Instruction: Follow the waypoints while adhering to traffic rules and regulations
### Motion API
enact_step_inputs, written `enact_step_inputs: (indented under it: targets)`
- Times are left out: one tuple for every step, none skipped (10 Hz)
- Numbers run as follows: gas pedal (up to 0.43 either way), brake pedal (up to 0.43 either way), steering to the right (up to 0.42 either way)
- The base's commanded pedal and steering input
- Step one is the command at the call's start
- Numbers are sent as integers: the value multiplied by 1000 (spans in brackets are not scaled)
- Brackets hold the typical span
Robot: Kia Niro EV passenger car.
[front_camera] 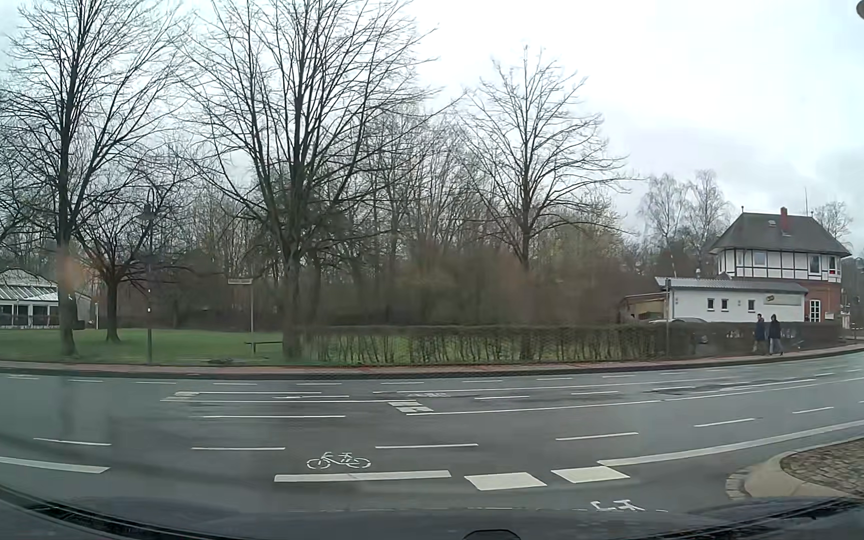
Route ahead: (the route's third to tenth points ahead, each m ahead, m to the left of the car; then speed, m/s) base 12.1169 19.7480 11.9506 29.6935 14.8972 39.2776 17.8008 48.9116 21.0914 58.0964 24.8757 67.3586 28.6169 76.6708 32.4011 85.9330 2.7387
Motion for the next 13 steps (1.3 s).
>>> enact_step_inputs:
  targets:
    - [157, 0, -347]
    - [228, 0, -362]
    - [248, 0, -375]
    - [248, 0, -379]
    - [268, 0, -379]
    - [280, 0, -381]
    - [280, 0, -394]
    - [311, 0, -409]
    - [319, 0, -438]
    - [319, 0, -465]
    - [319, 0, -491]
    - [319, 0, -506]
    - [319, 0, -511]
